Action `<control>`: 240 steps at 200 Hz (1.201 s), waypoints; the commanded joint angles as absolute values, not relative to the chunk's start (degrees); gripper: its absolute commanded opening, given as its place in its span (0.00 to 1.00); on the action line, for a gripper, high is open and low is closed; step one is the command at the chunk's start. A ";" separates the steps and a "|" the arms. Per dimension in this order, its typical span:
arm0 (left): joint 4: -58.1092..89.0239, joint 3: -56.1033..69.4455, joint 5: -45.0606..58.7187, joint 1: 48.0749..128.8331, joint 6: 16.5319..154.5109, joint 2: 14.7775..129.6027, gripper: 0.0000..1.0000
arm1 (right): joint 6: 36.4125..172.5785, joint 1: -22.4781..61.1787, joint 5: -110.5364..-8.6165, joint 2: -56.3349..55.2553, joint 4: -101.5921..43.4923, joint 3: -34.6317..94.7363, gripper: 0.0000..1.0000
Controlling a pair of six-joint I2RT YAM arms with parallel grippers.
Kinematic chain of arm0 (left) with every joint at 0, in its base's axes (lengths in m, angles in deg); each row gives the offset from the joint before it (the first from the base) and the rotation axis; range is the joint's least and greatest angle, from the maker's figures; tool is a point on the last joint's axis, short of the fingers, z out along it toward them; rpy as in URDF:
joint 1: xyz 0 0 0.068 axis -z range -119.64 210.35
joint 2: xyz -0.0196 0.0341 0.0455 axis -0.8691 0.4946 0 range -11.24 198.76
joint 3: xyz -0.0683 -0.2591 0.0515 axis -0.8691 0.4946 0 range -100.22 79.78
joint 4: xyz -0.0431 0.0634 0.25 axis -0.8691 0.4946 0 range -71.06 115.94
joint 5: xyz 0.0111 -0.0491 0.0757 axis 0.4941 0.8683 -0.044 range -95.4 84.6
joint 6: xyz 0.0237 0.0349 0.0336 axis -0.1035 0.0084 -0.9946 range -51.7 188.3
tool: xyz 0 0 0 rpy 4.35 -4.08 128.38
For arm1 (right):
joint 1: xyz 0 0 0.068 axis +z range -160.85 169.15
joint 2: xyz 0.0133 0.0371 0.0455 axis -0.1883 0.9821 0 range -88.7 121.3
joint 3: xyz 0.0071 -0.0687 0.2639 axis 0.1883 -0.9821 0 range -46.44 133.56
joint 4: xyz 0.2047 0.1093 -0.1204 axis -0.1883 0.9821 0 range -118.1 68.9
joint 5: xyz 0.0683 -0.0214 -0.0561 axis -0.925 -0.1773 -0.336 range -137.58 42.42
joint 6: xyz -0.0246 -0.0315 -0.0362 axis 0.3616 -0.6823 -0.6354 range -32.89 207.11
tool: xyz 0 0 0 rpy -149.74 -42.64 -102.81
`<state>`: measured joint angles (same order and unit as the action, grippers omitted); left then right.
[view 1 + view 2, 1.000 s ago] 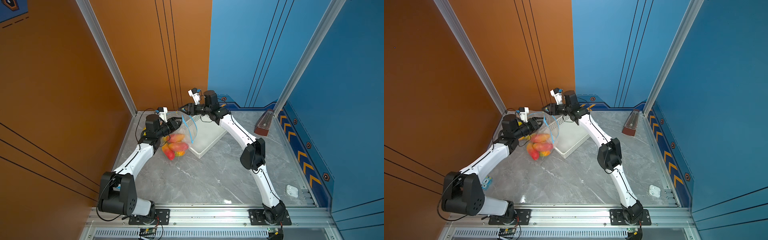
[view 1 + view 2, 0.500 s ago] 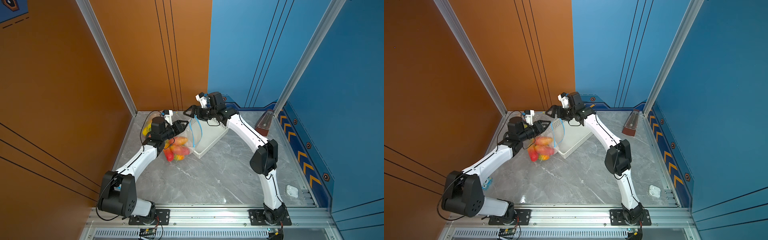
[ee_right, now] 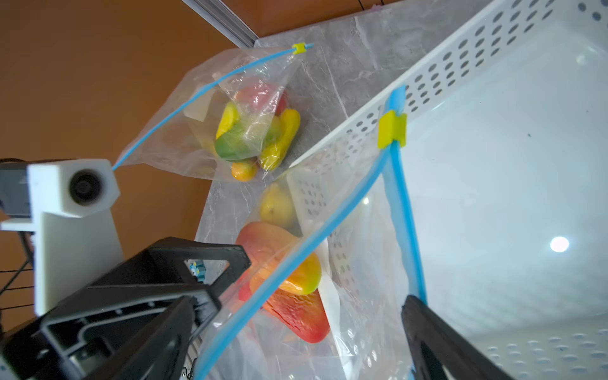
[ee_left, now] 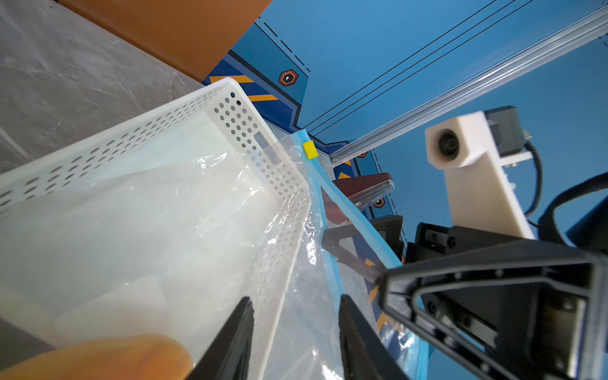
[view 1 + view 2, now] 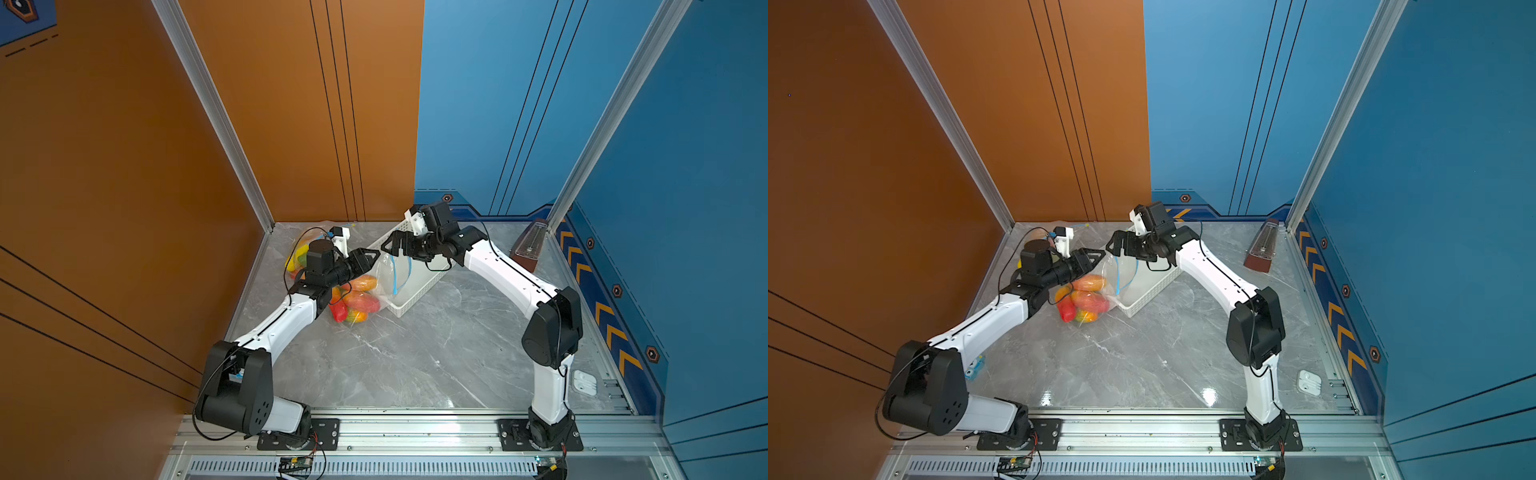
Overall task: Place the mango in a zip-top bag and seal the zipper
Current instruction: Pick up the zipper food storage bag at the center of the board.
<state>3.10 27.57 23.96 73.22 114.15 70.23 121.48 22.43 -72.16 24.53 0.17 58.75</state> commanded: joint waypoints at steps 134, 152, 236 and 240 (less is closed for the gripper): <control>2.33 31.85 25.36 75.82 111.85 68.64 0.45 | 121.42 17.72 -80.67 33.29 -2.74 61.12 0.94; 2.42 31.72 25.65 75.82 111.71 69.15 0.45 | 122.40 17.80 -82.70 34.56 -4.97 61.76 0.85; 2.32 15.44 39.52 63.80 100.08 74.03 0.85 | 108.35 18.54 -95.28 30.57 -17.93 58.45 0.07; 2.31 14.17 40.98 63.31 97.30 74.59 0.88 | 106.54 18.63 -96.39 30.52 -18.15 58.13 0.05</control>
<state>4.07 22.48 31.64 66.11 108.79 72.96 117.33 17.75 -88.94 35.06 -12.88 59.86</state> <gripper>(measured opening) 0.847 0.109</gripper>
